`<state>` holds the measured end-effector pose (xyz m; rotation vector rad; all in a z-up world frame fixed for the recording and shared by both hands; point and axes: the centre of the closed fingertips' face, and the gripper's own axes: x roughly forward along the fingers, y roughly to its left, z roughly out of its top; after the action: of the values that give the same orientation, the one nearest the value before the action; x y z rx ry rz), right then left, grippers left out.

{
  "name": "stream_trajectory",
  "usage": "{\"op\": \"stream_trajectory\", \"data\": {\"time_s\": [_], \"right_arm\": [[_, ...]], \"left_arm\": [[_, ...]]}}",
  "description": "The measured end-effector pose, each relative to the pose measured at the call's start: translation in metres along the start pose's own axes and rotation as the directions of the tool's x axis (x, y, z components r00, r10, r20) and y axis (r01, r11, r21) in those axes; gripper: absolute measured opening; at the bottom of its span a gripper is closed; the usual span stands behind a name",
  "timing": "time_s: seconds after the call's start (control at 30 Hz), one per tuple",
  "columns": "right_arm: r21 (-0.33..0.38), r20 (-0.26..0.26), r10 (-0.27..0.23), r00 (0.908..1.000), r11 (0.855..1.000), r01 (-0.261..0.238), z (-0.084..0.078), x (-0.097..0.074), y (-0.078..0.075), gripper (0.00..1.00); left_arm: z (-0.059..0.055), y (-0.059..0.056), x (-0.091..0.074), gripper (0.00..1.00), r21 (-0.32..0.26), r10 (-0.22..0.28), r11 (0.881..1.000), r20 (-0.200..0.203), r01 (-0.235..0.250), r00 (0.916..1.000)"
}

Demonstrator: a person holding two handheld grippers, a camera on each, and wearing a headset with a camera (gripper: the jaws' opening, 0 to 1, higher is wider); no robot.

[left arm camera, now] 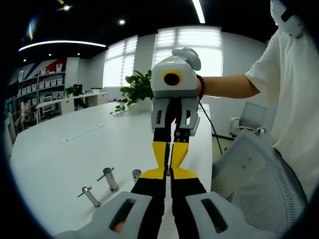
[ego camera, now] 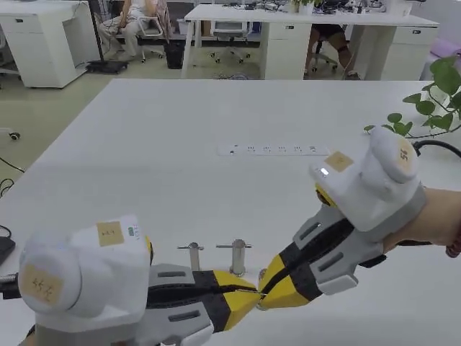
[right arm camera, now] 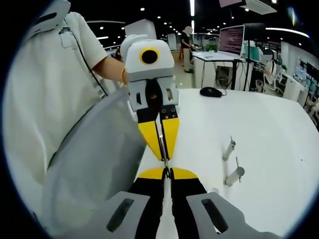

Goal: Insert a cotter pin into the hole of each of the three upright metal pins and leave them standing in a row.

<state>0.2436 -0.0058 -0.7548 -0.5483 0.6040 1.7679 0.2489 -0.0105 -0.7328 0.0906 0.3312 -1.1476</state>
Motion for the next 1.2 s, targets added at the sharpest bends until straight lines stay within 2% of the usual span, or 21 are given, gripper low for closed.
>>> {"op": "stream_trajectory", "data": {"time_s": [0.17, 0.37, 0.57, 0.7, 0.87, 1.0, 1.2], "right_arm": [[-0.026, -0.003, -0.009, 1.0000, 1.000, 0.009, 0.001, 0.000, 0.000, 0.04], [-0.056, -0.038, -0.035, 0.9987, 0.998, 0.033, -0.001, 0.001, -0.003, 0.03], [-0.070, -0.063, -0.074, 0.9953, 0.995, 0.069, -0.002, -0.002, -0.008, 0.03], [-0.070, -0.078, -0.102, 0.9917, 0.993, 0.097, -0.003, -0.006, -0.013, 0.03], [-0.056, -0.111, -0.134, 0.9848, 0.990, 0.128, -0.010, -0.013, -0.019, 0.03], [-0.051, -0.151, -0.167, 0.9742, 0.986, 0.161, -0.019, -0.018, -0.024, 0.03], [-0.043, -0.195, -0.182, 0.9638, 0.983, 0.177, -0.030, -0.022, -0.027, 0.03]], "left_arm": [[0.000, 0.001, -0.001, 0.00, 0.005, -0.002, 1.000, -0.002, 0.002, 1.0000], [-0.001, 0.003, 0.001, 0.01, 0.006, 0.013, 1.000, -0.007, -0.013, 0.9999], [-0.001, 0.012, 0.002, 0.04, 0.006, 0.062, 0.998, 0.006, -0.062, 0.9980], [-0.005, 0.016, 0.003, 0.07, 0.003, 0.089, 0.996, -0.001, -0.089, 0.9961], [-0.008, 0.019, 0.003, 0.15, 0.001, 0.110, 0.994, 0.004, -0.110, 0.9939], [-0.014, 0.024, 0.006, 0.17, -0.005, 0.144, 0.990, -0.009, -0.144, 0.9896], [-0.021, 0.030, 0.009, 0.22, -0.021, 0.181, 0.983, -0.019, -0.181, 0.9833]]}}
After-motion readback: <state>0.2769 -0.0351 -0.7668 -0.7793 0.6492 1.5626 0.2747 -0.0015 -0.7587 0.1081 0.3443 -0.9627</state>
